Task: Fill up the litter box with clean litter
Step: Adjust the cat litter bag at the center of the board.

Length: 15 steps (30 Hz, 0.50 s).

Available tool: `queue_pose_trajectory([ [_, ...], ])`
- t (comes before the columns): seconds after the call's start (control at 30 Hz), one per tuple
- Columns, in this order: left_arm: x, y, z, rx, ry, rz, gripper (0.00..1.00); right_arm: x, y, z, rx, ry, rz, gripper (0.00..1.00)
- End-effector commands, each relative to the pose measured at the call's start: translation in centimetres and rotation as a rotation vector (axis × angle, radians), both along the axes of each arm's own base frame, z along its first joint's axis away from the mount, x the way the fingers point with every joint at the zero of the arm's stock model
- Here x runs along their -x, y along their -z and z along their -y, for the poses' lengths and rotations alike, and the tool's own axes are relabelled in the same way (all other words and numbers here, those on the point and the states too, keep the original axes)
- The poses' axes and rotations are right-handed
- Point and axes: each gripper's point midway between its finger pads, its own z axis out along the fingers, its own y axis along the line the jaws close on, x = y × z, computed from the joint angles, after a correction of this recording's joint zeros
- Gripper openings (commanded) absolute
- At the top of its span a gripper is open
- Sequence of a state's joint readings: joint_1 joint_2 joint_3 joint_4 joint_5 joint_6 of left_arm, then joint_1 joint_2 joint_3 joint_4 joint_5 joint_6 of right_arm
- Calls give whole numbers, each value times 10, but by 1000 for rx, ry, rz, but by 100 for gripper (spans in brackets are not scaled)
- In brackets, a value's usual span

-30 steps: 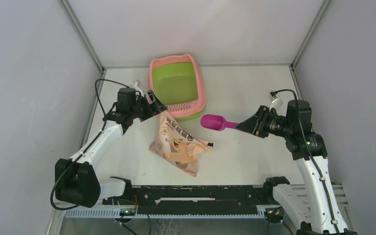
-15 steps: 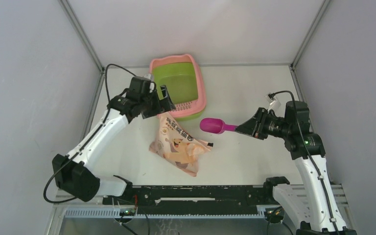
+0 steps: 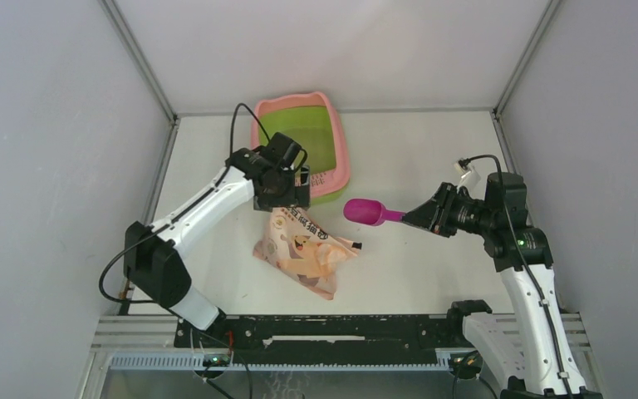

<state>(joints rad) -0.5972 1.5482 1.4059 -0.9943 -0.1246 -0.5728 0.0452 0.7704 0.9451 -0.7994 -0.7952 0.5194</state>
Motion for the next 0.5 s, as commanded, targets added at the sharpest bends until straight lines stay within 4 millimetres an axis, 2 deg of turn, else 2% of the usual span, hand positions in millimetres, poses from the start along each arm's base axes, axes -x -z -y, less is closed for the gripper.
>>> queue_pose_trajectory([
  [0.0, -6, -8, 21, 1, 67, 11, 92, -1, -11, 1, 2, -8, 70, 0],
  [0.03, -4, -6, 25, 9, 81, -4, 85, -1, -12, 1, 1, -9, 71, 0],
  [0.07, -4, -3, 28, 14, 89, -15, 73, -1, -11, 1, 2, -8, 70, 0],
  [0.1, -4, 1, 31, 18, 96, -26, 51, -1, -11, 1, 4, -7, 69, 0],
  [0.17, -2, 9, 36, 26, 111, -52, 15, 0, -11, 1, 5, -10, 70, 0],
  [0.2, -1, 12, 37, 24, 120, -61, 2, 0, -10, 1, 6, -9, 69, 0],
  [0.3, 0, 10, 47, 52, 156, -41, 0, 0, -11, 1, 6, -10, 73, 0],
  [0.37, -3, -1, 53, 104, 157, 13, 0, 0, -11, 2, 7, -4, 74, 0],
  [0.47, -15, -32, 56, 176, 117, 105, 0, -2, -13, 4, 6, 10, 78, 0],
])
